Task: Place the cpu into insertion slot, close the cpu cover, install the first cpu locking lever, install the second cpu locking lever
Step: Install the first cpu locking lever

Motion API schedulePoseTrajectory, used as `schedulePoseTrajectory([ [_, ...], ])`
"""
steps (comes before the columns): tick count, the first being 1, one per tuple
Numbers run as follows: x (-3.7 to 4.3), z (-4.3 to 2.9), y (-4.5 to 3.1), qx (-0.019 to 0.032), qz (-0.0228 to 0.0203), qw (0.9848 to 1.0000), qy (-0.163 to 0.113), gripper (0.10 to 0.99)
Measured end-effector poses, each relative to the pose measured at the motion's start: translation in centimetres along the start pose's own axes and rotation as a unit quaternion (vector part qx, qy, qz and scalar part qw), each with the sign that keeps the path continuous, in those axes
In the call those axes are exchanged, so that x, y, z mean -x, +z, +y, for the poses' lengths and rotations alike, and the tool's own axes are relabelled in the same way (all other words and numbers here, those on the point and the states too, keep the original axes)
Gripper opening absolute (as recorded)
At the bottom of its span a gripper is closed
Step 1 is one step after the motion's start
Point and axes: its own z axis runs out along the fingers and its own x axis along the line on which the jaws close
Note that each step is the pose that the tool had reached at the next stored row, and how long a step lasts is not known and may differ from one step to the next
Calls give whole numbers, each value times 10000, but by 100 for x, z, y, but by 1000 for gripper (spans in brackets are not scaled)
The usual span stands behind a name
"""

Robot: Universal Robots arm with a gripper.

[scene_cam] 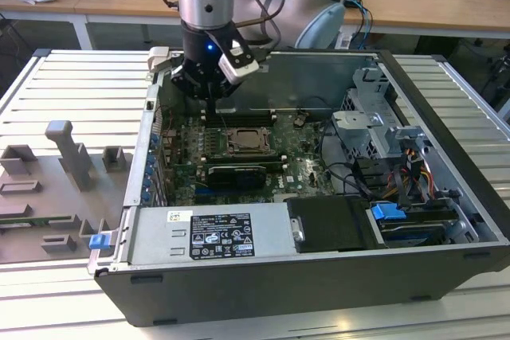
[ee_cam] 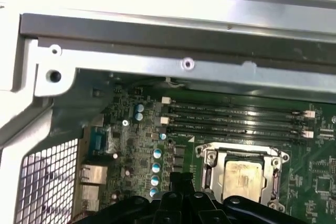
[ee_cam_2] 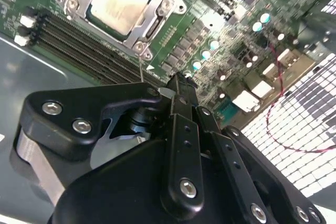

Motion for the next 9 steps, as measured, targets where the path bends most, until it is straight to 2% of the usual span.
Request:
schedulePoseTrajectory([
  [6, 1, 96, 36, 9, -1, 10000, 0, 106],
  [9, -5, 120, 40, 9, -1, 10000, 0, 106],
])
